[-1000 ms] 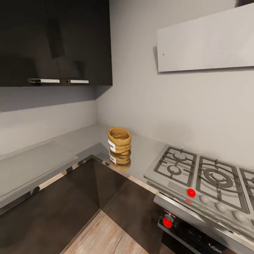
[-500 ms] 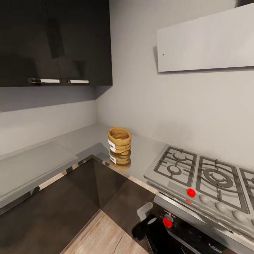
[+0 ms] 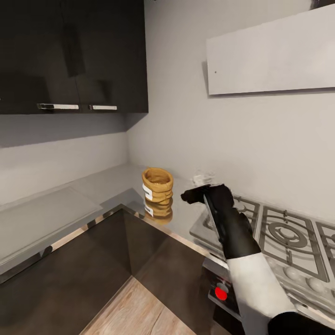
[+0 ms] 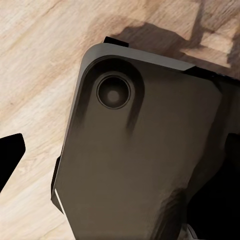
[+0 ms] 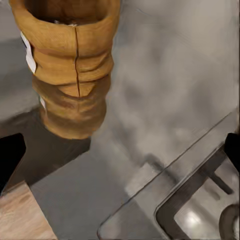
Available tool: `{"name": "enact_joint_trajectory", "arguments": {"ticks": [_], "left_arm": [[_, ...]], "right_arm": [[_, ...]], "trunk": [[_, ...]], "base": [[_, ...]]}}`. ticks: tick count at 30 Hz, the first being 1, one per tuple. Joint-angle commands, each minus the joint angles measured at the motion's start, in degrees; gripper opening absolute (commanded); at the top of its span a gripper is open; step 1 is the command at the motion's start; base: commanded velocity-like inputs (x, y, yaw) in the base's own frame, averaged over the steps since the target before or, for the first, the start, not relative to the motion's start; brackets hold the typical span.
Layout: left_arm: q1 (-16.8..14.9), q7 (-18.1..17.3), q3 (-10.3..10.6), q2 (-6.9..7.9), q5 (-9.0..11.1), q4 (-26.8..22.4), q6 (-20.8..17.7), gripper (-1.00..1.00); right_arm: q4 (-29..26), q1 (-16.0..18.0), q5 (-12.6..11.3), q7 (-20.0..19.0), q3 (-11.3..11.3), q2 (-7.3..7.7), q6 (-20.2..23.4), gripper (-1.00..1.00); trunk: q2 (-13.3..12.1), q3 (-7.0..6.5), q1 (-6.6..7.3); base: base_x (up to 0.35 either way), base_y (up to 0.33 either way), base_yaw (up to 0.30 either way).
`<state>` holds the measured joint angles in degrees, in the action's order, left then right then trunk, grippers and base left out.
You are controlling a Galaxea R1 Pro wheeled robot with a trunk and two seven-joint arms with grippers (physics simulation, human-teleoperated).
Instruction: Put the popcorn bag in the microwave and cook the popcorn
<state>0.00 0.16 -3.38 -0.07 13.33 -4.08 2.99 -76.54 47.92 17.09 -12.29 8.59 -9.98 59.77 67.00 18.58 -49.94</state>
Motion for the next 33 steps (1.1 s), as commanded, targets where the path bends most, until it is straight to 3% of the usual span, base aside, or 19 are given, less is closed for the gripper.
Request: {"name": "enact_joint_trajectory", "arguments": {"ticks": [1,2,5,9,12,13,15,22,33], "left_arm": [[0.0,0.0,-0.3,-0.01,0.0,0.0,0.1,1.0],[0.0,0.0,-0.3,-0.01,0.0,0.0,0.1,1.0],[0.0,0.0,-0.3,-0.01,0.0,-0.1,0.1,1.0],[0.0,0.0,-0.3,-0.01,0.0,-0.2,0.1,1.0],[0.0,0.0,-0.3,-0.01,0.0,-0.2,0.1,1.0],[0.0,0.0,-0.3,-0.06,0.0,-0.2,0.1,1.0],[0.0,-0.1,-0.3,-0.09,0.0,-0.2,0.1,1.0],[0.0,-0.1,-0.3,-0.07,-0.1,-0.5,0.1,1.0],[0.0,0.0,-0.4,-0.01,0.0,-0.4,0.1,1.0]], "right_arm": [[8.6,7.3,0.5,-0.3,-3.9,-0.02,0.2,1.0],[14.4,11.6,0.6,0.1,-7.1,-0.02,0.2,1.0],[22.5,18.6,0.7,1.0,-11.9,-0.02,0.2,1.0],[28.0,23.7,0.7,3.6,-13.3,-0.02,0.2,1.0],[30.7,24.5,0.7,7.2,-13.9,0.64,0.2,1.0],[31.7,24.7,0.6,12.4,-14.6,0.52,0.2,1.0],[31.6,24.7,0.7,13.2,-16.7,0.28,0.2,1.0],[32.5,24.7,0.5,13.4,-17.4,0.14,0.2,1.0],[32.5,24.7,0.3,13.1,-17.4,-0.02,0.2,1.0]], "trunk": [[0.0,0.07,0.0],[0.0,0.07,0.0],[0.0,0.07,0.0],[0.0,0.07,0.0],[0.0,0.07,0.0],[0.0,0.07,0.0],[0.0,0.07,0.0],[0.0,0.07,0.0],[0.0,0.07,0.0]], "base": [[0.0,0.0,0.0],[0.0,0.0,0.0],[0.0,0.0,0.0],[0.0,0.0,0.0],[0.0,0.0,0.0],[0.0,0.0,0.0],[0.0,0.0,0.0],[0.02,-0.004,0.0],[0.231,-0.156,0.0]]}}
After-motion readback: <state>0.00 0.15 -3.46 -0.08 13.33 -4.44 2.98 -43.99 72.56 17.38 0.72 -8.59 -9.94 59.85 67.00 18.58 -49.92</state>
